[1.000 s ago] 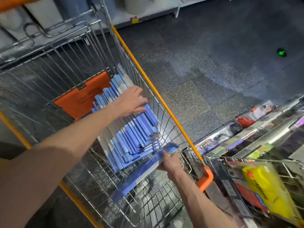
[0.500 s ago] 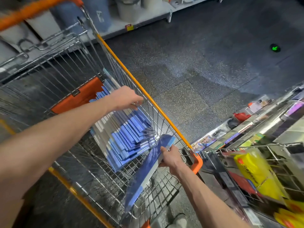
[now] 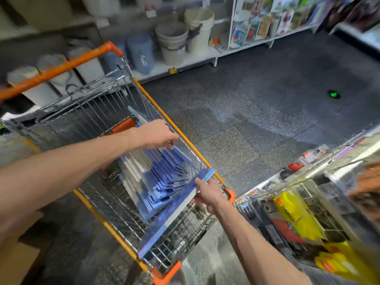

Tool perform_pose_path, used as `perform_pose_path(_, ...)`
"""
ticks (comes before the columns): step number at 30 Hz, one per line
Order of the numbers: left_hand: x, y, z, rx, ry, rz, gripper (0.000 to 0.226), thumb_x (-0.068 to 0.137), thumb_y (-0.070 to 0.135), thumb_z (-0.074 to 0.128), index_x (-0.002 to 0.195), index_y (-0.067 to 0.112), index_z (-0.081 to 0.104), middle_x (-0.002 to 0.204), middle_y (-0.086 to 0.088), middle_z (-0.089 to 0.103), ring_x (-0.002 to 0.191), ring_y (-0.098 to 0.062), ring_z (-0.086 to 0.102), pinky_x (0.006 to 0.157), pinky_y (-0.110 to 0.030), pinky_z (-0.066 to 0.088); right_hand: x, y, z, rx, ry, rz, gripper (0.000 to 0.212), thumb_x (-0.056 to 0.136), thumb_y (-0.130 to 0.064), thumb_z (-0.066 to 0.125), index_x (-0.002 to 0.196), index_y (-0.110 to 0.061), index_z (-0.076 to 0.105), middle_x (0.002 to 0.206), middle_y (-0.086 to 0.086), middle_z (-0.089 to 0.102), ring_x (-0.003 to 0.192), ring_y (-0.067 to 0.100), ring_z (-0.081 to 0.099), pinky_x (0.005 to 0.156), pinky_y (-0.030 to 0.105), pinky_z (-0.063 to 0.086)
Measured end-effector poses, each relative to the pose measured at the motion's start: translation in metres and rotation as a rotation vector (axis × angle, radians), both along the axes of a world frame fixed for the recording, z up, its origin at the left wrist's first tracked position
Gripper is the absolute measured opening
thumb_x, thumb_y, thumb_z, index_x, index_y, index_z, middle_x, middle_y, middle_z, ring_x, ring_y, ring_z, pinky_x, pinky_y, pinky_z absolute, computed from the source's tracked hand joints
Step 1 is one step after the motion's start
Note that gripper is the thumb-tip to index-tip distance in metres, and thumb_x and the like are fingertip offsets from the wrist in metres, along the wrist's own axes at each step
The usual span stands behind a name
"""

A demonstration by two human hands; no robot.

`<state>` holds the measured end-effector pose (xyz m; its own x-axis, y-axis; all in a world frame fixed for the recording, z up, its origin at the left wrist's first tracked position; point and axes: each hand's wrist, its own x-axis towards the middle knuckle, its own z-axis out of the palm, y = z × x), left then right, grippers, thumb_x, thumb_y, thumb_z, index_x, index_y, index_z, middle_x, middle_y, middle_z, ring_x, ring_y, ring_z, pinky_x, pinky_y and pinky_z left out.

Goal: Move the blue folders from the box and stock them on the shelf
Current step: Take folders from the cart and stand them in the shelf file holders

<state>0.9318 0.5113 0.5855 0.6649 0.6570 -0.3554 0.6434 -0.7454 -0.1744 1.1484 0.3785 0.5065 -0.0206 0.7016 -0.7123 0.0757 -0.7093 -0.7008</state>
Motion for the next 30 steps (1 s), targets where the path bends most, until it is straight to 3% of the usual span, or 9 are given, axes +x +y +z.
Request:
perform_pose_path(3, 0.004, -0.027, 0.031, 0.050, 0.015, 0.030, 0.024, 0.104, 0.044, 0.048, 0.112, 0.023, 0.057, 0.093, 0.005, 0.072, 0.091, -0.019, 0.066, 0.079, -0.030, 0.023, 0.013, -0.012, 0.028, 0.061, 0.031, 0.016, 0.013, 0.100, -0.007, 0.047, 0.104, 0.000, 0.057, 0.074, 0.014, 0.066, 0.054, 0.025, 0.065, 0.044, 0.035, 0.057)
perform_pose_path(5, 0.009, -0.047, 0.052, 0.098, 0.000, 0.075, 0.023, 0.104, 0.042, 0.048, 0.112, 0.022, 0.056, 0.090, 0.002, 0.070, 0.092, -0.022, 0.065, 0.076, -0.031, 0.019, 0.022, -0.020, 0.047, 0.109, 0.041, 0.045, 0.013, 0.099, -0.008, 0.048, 0.101, -0.001, 0.058, 0.073, 0.013, 0.066, 0.056, 0.027, 0.066, 0.057, 0.046, 0.061)
perform_pose_path(7, 0.020, -0.075, 0.075, 0.154, -0.023, 0.143, 0.023, 0.105, 0.039, 0.047, 0.114, 0.019, 0.056, 0.096, 0.000, 0.071, 0.097, -0.025, 0.065, 0.082, -0.032, 0.027, 0.033, -0.033, 0.068, 0.183, 0.035, 0.087, 0.014, 0.097, -0.009, 0.050, 0.101, -0.002, 0.061, 0.077, 0.014, 0.067, 0.062, 0.030, 0.067, 0.065, 0.052, 0.061)
perform_pose_path(9, 0.029, -0.102, 0.095, 0.210, -0.088, 0.243, 0.022, 0.106, 0.034, 0.046, 0.112, 0.016, 0.056, 0.098, -0.006, 0.072, 0.097, -0.031, 0.065, 0.086, -0.034, 0.037, 0.042, -0.045, 0.090, 0.261, 0.036, 0.107, 0.013, 0.096, -0.009, 0.052, 0.100, -0.003, 0.062, 0.081, 0.016, 0.065, 0.060, 0.026, 0.066, 0.054, 0.040, 0.060)
perform_pose_path(13, 0.031, -0.166, 0.119, 0.199, -0.433, 0.565, 0.020, 0.102, 0.033, 0.055, 0.091, 0.017, 0.048, 0.080, -0.014, 0.063, 0.082, -0.040, 0.063, 0.064, -0.037, 0.032, 0.059, -0.073, 0.135, 0.399, 0.054, 0.132, 0.013, 0.096, -0.015, 0.058, 0.085, -0.009, 0.060, 0.073, 0.013, 0.062, 0.063, 0.027, 0.063, 0.062, 0.046, 0.059)
perform_pose_path(19, 0.064, -0.256, 0.152, 0.209, -1.103, 0.984, 0.021, 0.103, 0.025, 0.055, 0.085, 0.016, 0.049, 0.069, 0.005, 0.048, 0.063, -0.013, 0.042, 0.056, -0.027, 0.031, 0.063, -0.073, 0.168, 0.713, -0.051, 0.139, 0.059, 0.070, -0.069, 0.057, 0.082, -0.011, 0.061, 0.074, 0.012, 0.066, 0.068, 0.030, 0.063, 0.070, 0.058, 0.054)
perform_pose_path(25, 0.099, -0.302, 0.190, 0.166, -1.681, 1.023, 0.022, 0.104, 0.026, 0.053, 0.084, 0.018, 0.047, 0.069, 0.003, 0.053, 0.057, -0.003, 0.047, 0.053, -0.023, 0.035, 0.063, -0.113, 0.269, 0.906, -0.035, 0.138, 0.060, 0.090, -0.065, 0.051, 0.060, -0.013, 0.043, 0.057, 0.000, 0.042, 0.060, 0.017, 0.035, 0.060, 0.034, 0.027)
perform_pose_path(27, 0.105, -0.313, 0.203, 0.095, -1.789, 1.000, 0.021, 0.105, 0.025, 0.052, 0.087, 0.015, 0.047, 0.071, -0.003, 0.061, 0.058, -0.006, 0.053, 0.051, -0.023, 0.037, 0.059, -0.116, 0.287, 0.916, 0.018, 0.195, 0.068, 0.084, -0.072, 0.049, 0.070, -0.006, 0.053, 0.063, 0.004, 0.047, 0.063, 0.020, 0.037, 0.063, 0.036, 0.029)
perform_pose_path(30, 0.104, -0.323, 0.214, -0.050, -1.918, 0.957, 0.018, 0.105, 0.024, 0.051, 0.091, 0.013, 0.047, 0.070, -0.003, 0.068, 0.058, -0.012, 0.060, 0.052, -0.025, 0.045, 0.052, -0.128, 0.313, 0.918, 0.134, 0.340, 0.052, 0.101, -0.049, 0.049, 0.092, -0.001, 0.067, 0.078, 0.007, 0.063, 0.072, 0.021, 0.053, 0.064, 0.035, 0.041)
